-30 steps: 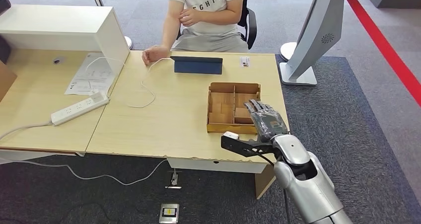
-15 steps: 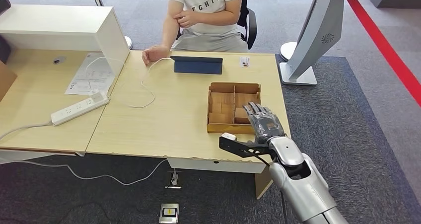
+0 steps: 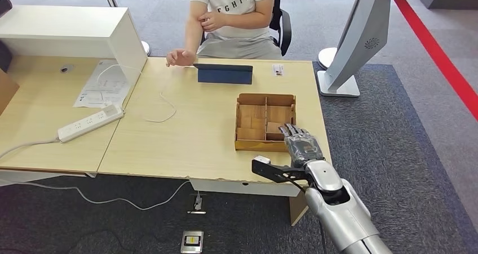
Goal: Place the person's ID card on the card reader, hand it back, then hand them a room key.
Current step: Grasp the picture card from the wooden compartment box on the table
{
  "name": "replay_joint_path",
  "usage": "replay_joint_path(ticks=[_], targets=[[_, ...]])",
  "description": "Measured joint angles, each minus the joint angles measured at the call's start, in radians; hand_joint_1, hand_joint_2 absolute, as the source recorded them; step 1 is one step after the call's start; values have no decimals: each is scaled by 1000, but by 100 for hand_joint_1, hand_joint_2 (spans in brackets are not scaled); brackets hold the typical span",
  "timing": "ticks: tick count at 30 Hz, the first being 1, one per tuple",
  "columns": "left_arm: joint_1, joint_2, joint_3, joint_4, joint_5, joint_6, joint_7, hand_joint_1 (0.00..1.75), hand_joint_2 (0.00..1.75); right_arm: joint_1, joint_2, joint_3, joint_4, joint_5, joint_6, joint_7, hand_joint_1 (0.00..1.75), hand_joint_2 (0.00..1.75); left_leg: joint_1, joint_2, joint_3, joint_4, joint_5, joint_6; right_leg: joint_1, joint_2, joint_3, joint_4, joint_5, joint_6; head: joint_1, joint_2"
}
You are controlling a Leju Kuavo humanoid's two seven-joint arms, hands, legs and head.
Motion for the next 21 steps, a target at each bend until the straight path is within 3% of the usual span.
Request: replay_joint_path(ticks=[21], targets=[[0,-7,-1,0,1,-2,7,0,0,-9,16,-8,74,12,-60,-7,0,175,0,0,0,0,0,0,0,0,0,0,0,0,0,0]])
